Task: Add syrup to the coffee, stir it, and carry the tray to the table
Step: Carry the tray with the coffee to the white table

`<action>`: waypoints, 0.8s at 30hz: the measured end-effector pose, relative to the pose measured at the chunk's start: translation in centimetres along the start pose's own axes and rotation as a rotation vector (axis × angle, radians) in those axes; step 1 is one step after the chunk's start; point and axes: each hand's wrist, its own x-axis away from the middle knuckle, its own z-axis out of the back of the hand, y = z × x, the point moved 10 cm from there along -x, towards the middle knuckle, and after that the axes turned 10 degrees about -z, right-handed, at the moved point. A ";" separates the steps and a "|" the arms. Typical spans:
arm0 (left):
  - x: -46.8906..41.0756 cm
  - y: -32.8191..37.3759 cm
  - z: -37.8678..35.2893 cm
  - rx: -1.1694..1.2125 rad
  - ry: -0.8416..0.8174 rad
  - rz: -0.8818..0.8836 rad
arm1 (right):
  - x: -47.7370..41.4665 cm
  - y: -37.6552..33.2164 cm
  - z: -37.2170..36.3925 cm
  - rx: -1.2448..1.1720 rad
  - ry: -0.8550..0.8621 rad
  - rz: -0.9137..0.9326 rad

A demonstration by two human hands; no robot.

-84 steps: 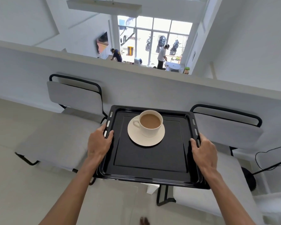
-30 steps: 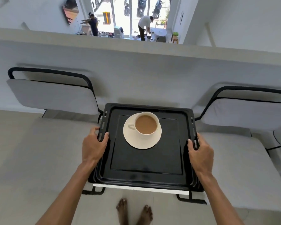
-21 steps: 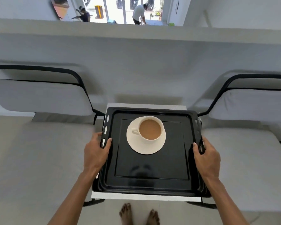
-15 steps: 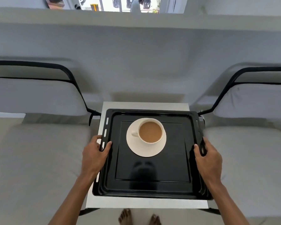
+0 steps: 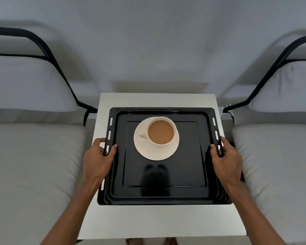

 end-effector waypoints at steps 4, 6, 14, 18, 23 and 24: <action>-0.8 -1.2 -1.5 -0.007 -0.002 0.016 | -0.8 1.0 -1.9 0.009 0.019 0.007; -1.3 -1.8 -2.1 -0.021 -0.003 0.026 | -1.0 1.4 -2.7 -0.004 0.025 0.018; -3.0 -3.4 -4.6 -0.056 -0.044 0.027 | -2.4 4.1 -5.9 0.032 0.017 0.002; -3.1 -3.4 -5.2 -0.057 -0.033 -0.006 | -2.5 4.4 -6.3 0.078 0.051 -0.012; -3.3 -3.7 -5.6 -0.059 0.016 -0.022 | -2.6 4.6 -6.7 0.120 0.070 -0.019; -3.3 -3.8 -5.8 -0.054 0.024 -0.024 | -2.7 4.7 -6.9 0.124 0.069 -0.015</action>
